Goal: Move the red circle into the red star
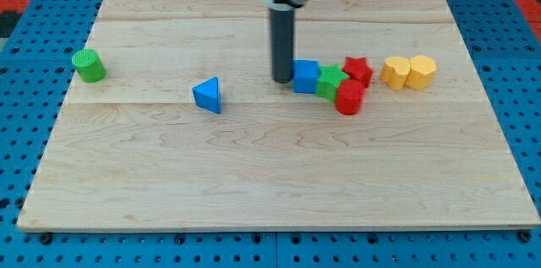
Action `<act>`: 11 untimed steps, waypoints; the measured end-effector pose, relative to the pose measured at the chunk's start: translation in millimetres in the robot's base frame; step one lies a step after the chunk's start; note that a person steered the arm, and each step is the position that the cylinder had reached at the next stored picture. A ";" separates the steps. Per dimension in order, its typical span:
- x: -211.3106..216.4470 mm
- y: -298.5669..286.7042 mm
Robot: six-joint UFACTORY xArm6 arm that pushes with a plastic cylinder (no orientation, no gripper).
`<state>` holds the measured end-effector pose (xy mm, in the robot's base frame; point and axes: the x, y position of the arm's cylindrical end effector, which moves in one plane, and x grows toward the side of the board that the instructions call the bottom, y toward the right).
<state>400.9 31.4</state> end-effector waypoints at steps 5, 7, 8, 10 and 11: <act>118.9 79.7; 67.0 110.9; 55.3 111.6; 86.0 -7.2; 33.5 -37.0</act>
